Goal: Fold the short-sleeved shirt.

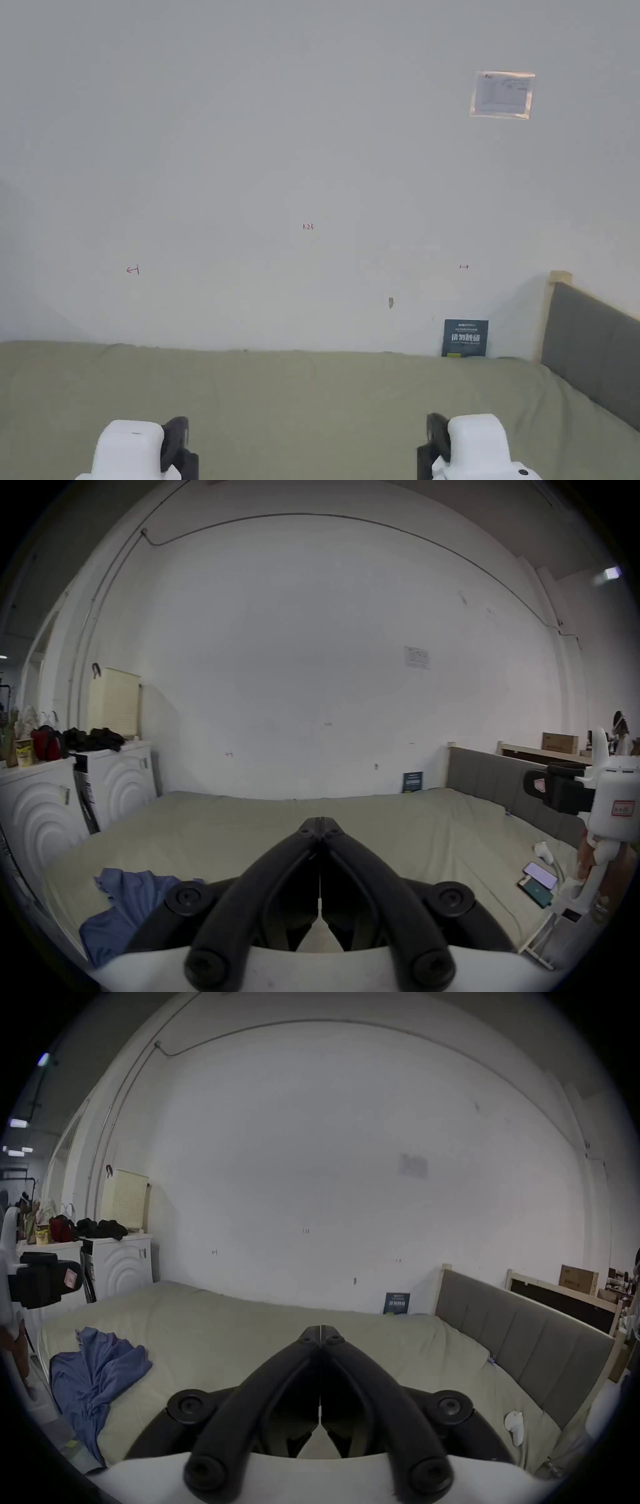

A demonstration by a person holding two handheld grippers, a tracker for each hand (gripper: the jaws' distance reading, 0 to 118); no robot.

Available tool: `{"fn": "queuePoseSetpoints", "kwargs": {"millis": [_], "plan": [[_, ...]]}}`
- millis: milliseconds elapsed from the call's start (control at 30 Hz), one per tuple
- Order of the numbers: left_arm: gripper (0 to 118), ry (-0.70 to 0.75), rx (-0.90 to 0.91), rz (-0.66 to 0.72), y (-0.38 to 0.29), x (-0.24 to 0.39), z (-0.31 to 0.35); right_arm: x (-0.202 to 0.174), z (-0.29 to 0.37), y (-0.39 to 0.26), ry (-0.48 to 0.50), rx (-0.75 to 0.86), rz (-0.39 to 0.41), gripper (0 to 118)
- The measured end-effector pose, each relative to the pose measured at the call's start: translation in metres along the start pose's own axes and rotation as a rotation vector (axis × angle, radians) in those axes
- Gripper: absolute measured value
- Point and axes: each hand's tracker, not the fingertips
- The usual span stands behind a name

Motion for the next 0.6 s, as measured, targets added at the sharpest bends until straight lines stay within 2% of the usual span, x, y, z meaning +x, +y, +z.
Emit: {"fn": "queuePoseSetpoints", "kwargs": {"millis": [33,67,100,167,300,367,433,500,600], "plan": [[0,-0.105,-0.049,0.013,0.000,0.000,0.002,0.000,0.002,0.000,0.028,0.015,-0.025,0],[0,-0.124,-0.062,0.022,0.001,0.001,0.002,0.001,0.003,0.003,0.100,-0.013,-0.098,0],[0,-0.109,-0.053,0.009,0.002,0.002,0.003,0.000,0.004,0.005,0.089,-0.027,-0.108,0],[0,-0.100,-0.051,-0.009,0.001,0.006,0.005,0.017,0.002,0.000,0.085,-0.030,-0.100,0],[0,-0.081,-0.044,0.003,-0.001,-0.002,0.012,0.011,0.009,0.006,0.115,-0.054,-0.071,0],[0,-0.049,-0.018,0.016,-0.003,-0.019,0.024,-0.006,0.013,0.010,0.197,-0.059,-0.017,0],[0,0.047,-0.006,0.000,-0.004,-0.042,0.043,-0.032,0.007,0.005,0.264,-0.059,0.041,0],[0,0.112,-0.009,0.002,-0.008,-0.073,0.061,-0.067,0.008,0.007,0.383,-0.063,0.041,0],[0,0.215,-0.053,-0.029,-0.016,-0.114,0.098,-0.123,0.009,-0.009,0.541,-0.047,-0.029,0]]}}
